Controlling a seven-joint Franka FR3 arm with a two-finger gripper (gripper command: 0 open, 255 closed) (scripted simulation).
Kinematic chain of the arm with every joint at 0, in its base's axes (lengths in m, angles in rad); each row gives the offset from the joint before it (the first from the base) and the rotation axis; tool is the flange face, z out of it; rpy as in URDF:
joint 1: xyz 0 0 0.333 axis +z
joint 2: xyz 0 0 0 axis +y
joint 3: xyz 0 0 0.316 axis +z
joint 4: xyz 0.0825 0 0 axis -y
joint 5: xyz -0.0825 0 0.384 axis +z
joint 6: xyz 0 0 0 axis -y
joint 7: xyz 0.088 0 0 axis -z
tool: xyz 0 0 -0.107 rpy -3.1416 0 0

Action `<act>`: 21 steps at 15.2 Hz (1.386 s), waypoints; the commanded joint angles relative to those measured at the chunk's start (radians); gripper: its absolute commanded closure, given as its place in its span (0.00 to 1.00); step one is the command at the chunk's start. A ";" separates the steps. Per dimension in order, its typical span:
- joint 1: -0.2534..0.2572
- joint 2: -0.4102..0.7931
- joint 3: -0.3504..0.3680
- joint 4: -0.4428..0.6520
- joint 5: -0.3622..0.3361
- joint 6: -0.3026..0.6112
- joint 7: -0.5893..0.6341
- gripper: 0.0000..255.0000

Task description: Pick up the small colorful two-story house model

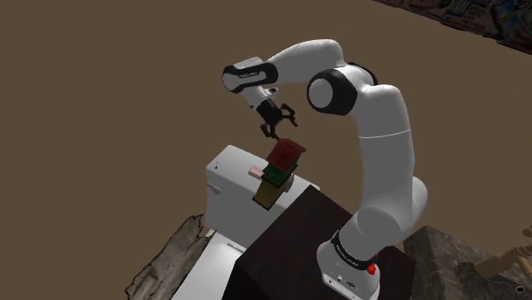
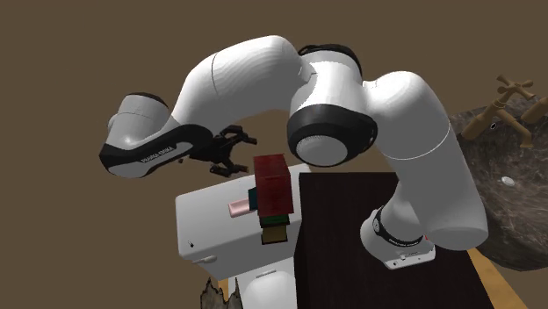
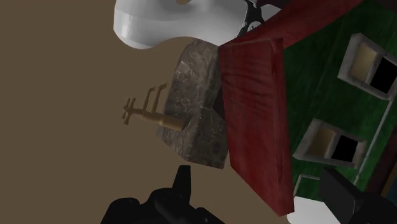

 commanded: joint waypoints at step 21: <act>-0.002 0.034 -0.004 0.003 0.008 0.015 0.017 1.00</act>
